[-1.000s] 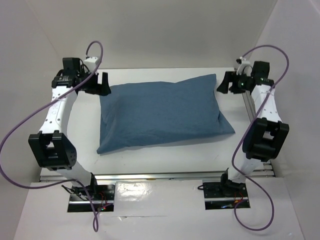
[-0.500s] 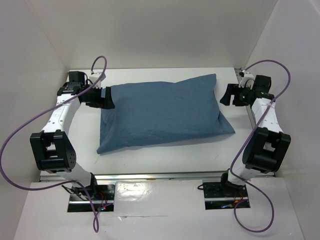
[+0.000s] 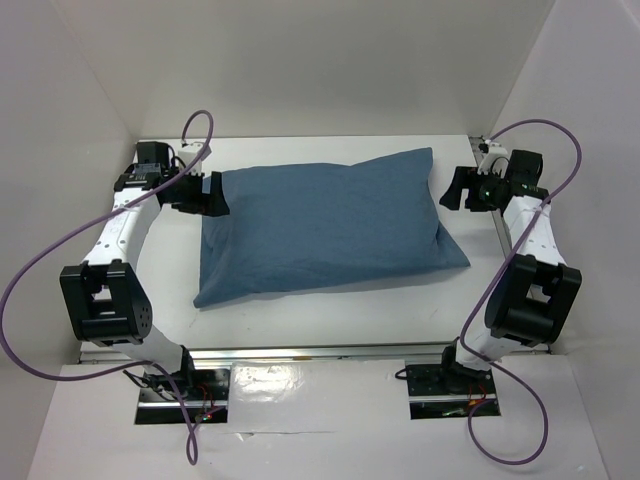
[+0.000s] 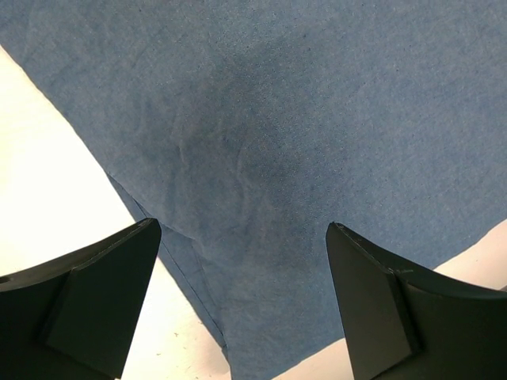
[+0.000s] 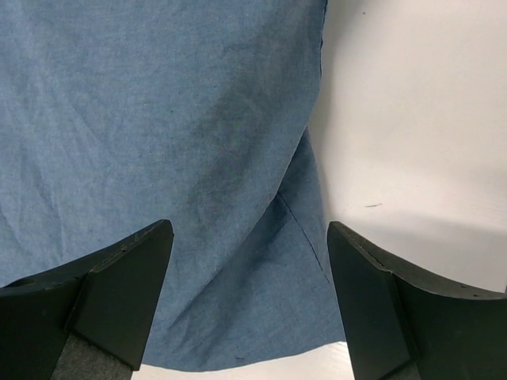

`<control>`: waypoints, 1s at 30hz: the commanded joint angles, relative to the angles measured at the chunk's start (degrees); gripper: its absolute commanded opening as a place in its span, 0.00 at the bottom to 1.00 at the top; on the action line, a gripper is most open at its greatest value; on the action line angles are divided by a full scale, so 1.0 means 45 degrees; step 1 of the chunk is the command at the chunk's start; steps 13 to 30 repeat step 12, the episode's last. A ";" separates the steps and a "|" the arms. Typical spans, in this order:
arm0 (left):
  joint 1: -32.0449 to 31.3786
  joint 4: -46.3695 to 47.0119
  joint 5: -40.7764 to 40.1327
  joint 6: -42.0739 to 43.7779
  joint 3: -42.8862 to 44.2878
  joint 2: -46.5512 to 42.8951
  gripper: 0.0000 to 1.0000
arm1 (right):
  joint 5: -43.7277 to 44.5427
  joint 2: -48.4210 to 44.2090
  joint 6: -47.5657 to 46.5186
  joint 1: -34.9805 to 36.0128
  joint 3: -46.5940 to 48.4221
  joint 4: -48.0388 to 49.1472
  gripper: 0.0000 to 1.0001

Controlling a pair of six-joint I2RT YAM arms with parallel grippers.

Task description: Put the pillow into the pillowcase

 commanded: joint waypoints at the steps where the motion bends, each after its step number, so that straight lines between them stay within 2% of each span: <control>1: 0.0063 0.0307 0.0516 -0.0040 0.0392 -0.0092 1.00 | -0.0337 -0.0435 0.0003 -0.0074 0.0037 0.0667 0.86; 30: 0.0063 0.0541 0.0145 -0.0567 0.0157 -0.0092 1.00 | -0.0338 -0.0552 0.0003 -0.0074 -0.0197 0.0667 0.86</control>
